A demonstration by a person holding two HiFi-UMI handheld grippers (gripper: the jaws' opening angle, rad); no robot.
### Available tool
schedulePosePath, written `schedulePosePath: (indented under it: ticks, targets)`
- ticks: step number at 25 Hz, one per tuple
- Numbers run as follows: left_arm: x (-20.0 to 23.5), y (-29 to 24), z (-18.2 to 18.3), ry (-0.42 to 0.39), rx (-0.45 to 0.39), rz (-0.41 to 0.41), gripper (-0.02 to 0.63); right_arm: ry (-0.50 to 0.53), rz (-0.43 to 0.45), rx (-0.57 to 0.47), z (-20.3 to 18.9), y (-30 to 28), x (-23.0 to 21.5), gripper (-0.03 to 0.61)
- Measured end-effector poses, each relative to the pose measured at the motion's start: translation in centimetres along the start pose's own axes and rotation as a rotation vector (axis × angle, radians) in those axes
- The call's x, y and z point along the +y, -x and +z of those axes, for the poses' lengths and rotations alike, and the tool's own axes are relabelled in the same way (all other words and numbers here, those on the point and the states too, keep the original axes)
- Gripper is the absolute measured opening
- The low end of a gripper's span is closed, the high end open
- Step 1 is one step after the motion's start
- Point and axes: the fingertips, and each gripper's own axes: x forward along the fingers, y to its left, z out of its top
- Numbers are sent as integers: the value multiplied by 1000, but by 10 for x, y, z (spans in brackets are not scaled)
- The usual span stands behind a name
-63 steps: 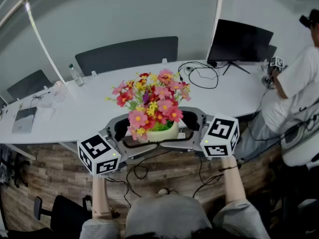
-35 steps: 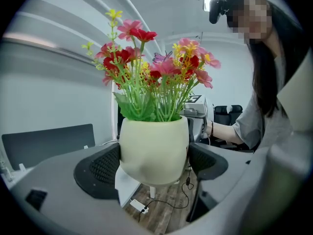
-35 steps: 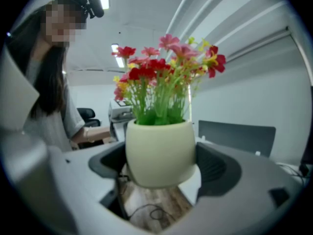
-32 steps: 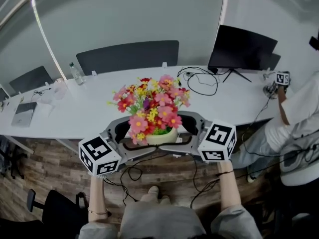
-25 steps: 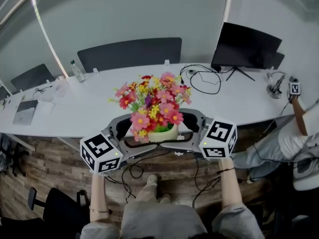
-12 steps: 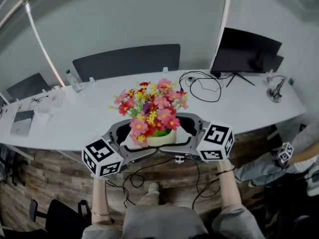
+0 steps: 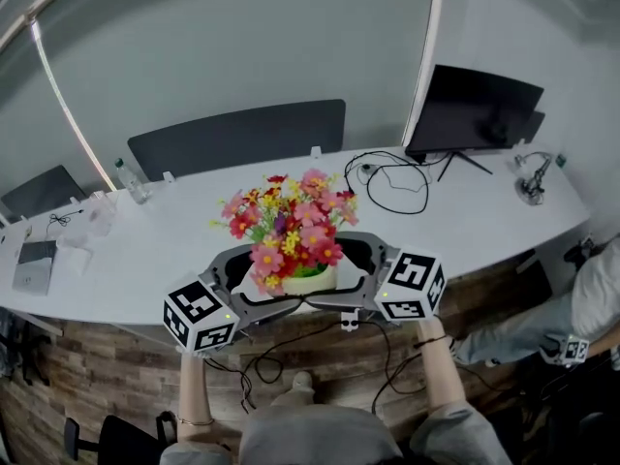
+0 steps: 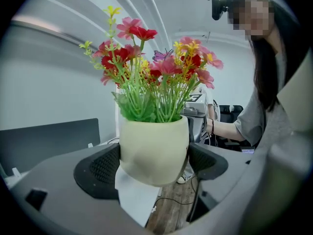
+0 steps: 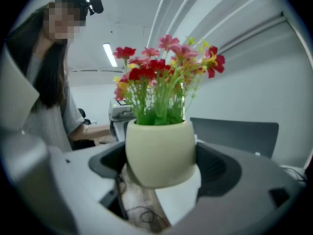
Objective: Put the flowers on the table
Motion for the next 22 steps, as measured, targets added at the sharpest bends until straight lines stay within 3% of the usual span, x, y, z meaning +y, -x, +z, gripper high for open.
schedulePosePath:
  ticks: [22]
  targets:
    - [73, -33, -31, 26, 34, -96, 440, -43, -80, 57, -29, -35, -71, 433]
